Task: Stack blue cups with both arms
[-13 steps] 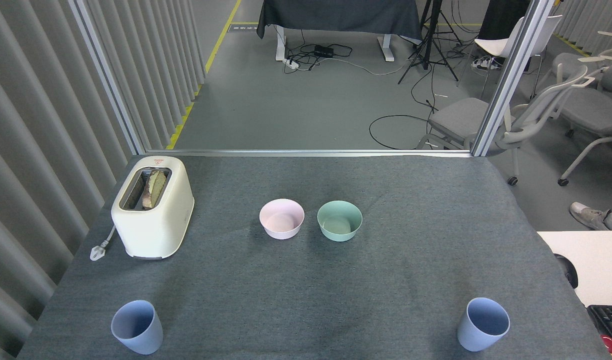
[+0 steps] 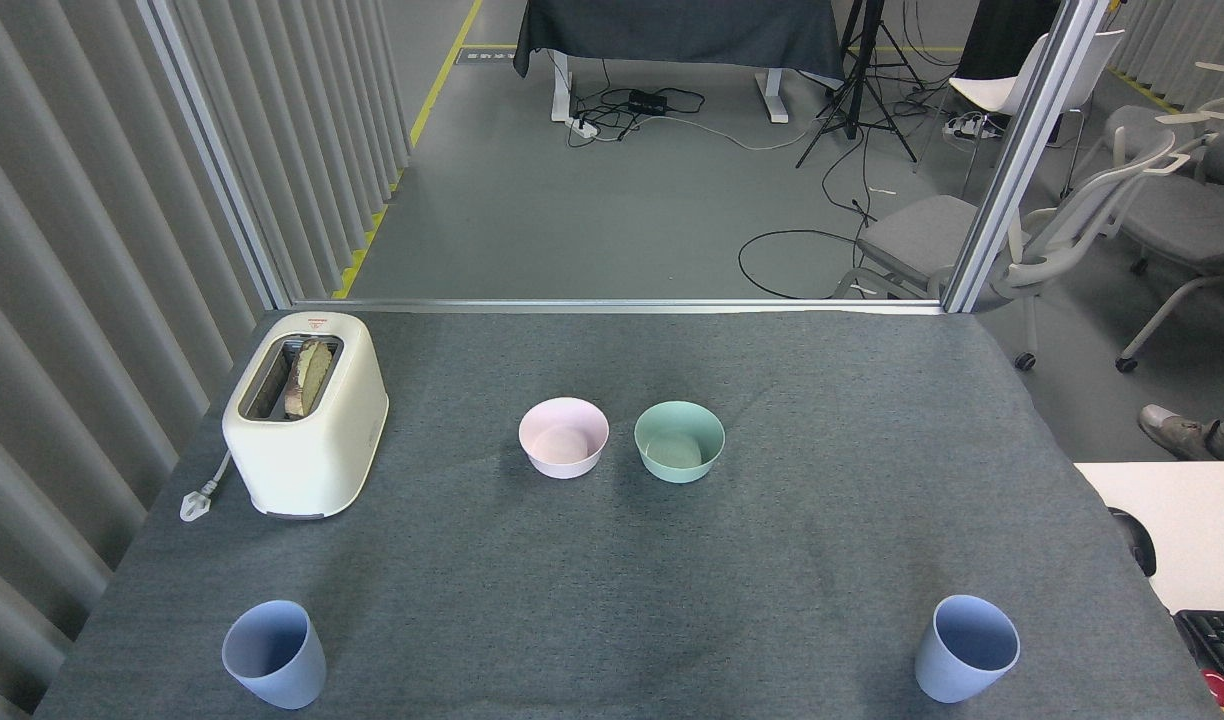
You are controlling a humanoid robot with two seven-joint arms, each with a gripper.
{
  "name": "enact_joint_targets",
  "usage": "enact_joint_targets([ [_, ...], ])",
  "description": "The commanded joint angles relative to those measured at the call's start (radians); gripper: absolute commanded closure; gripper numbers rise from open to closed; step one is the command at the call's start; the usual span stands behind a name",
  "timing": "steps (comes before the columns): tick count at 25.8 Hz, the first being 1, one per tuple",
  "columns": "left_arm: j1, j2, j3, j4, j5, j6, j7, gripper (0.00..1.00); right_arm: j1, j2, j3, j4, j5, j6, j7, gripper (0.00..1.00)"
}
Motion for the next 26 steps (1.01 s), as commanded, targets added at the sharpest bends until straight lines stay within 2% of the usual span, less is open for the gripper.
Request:
enact_joint_targets([
  [1, -0.038, -0.008, -0.001, 0.032, 0.0, 0.011, -0.005, 0.0, -0.001, -0.003, -0.004, 0.002, -0.001, 0.0, 0.0, 0.0],
  [5, -0.107, -0.031, 0.002, 0.111, 0.001, 0.034, -0.017, 0.0, -0.001, -0.003, -0.003, 0.002, -0.001, 0.0, 0.0, 0.0],
  [9, -0.16, -0.043, 0.002, 0.15, 0.004, 0.143, -0.046, 0.0, 0.0, -0.003, -0.003, 0.009, -0.001, 0.006, 0.0, 0.0],
  [12, -0.185, -0.043, 0.004, 0.161, 0.053, 0.18, -0.059, 0.0, 0.0, -0.001, -0.001, 0.015, -0.001, 0.006, 0.0, 0.0],
  [15, -0.2, -0.043, 0.004, 0.163, 0.116, 0.185, -0.062, 0.0, 0.0, -0.001, -0.001, 0.017, 0.0, 0.007, -0.002, 0.0],
  [26, -0.252, -0.034, 0.002, 0.21, 0.116, 0.189, -0.062, 0.0, 0.002, 0.0, 0.013, 0.018, 0.003, 0.05, -0.003, 0.0],
])
